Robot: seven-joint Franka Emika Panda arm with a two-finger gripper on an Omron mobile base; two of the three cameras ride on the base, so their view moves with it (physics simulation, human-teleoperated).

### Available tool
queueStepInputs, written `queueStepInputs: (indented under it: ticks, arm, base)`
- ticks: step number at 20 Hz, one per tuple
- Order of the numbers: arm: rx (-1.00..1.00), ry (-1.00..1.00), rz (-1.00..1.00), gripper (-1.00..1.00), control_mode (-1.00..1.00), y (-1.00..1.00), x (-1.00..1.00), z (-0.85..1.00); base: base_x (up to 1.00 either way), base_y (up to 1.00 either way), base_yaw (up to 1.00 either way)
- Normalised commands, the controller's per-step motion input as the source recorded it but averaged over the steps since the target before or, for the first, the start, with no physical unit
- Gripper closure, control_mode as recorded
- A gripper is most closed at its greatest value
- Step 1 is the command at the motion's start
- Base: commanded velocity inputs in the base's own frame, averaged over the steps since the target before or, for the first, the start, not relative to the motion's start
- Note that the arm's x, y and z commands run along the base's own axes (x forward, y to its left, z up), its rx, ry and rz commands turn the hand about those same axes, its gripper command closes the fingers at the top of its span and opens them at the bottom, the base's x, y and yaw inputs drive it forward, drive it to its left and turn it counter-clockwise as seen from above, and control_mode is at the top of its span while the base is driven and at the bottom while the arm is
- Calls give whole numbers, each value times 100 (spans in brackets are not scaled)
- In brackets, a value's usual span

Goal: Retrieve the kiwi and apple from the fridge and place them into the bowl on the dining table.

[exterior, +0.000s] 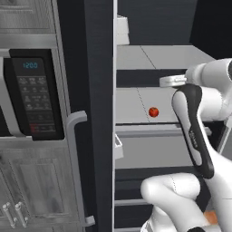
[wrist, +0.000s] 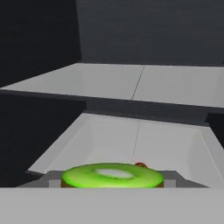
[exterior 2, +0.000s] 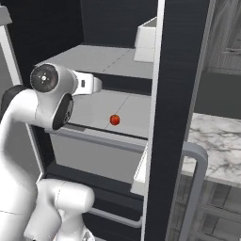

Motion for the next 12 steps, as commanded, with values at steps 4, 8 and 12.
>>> queueStepInputs:
  ticks: [4, 8, 12]
  arm:
    - [-2, 6, 0, 100, -100, 0, -54, 10]
    - [-2, 4, 0, 100, -100, 0, -46, 7]
    - [0, 2, 0, 100, -100, 0, -55, 0]
  base:
    - [0, 0, 0]
    - [0, 0, 0]
    - [0, 0, 0]
